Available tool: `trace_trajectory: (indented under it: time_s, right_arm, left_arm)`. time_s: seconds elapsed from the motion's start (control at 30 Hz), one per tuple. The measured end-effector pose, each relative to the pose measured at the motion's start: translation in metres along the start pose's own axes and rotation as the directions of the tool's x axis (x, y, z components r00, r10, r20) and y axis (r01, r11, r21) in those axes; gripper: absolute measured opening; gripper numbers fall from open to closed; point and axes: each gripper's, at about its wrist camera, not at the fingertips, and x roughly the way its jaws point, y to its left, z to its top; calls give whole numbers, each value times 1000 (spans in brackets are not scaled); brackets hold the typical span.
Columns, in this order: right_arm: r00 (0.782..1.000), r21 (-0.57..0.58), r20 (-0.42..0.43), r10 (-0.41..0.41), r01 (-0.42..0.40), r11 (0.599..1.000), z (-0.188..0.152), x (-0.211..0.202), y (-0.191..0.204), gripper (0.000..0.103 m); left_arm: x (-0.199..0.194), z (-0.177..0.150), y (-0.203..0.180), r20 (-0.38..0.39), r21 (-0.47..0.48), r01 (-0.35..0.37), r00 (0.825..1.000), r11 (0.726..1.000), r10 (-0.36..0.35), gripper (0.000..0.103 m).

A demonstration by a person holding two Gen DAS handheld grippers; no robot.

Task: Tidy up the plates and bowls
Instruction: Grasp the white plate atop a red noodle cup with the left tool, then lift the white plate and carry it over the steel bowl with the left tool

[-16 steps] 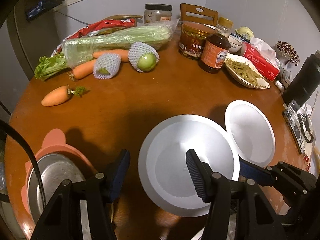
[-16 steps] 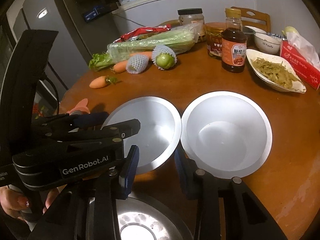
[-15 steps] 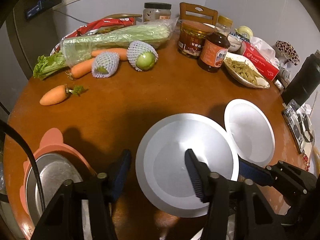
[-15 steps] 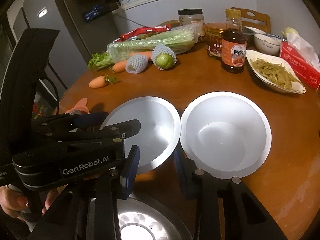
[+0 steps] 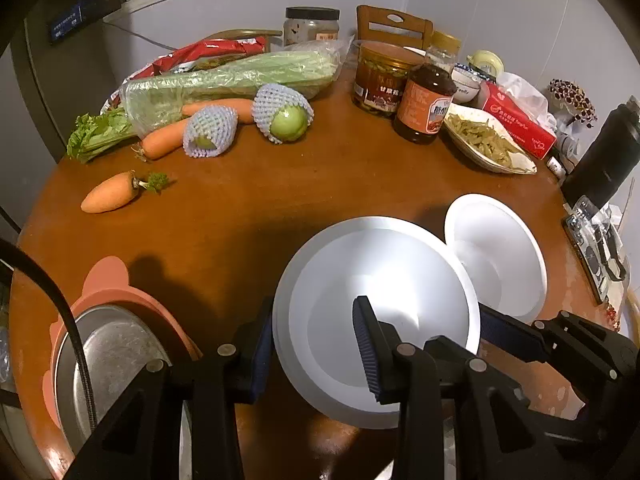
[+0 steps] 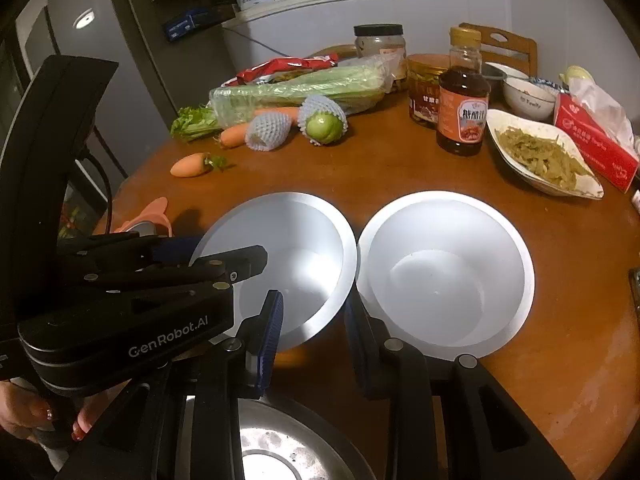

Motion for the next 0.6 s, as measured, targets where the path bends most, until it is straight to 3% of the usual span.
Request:
trace_trajectory:
  time_s: [0.6]
  right_arm:
    - [997, -46, 72, 26, -22, 999, 1, -33, 19, 32]
  left_arm:
    - [-49, -8, 2, 92, -11, -17, 996, 1000, 18, 39]
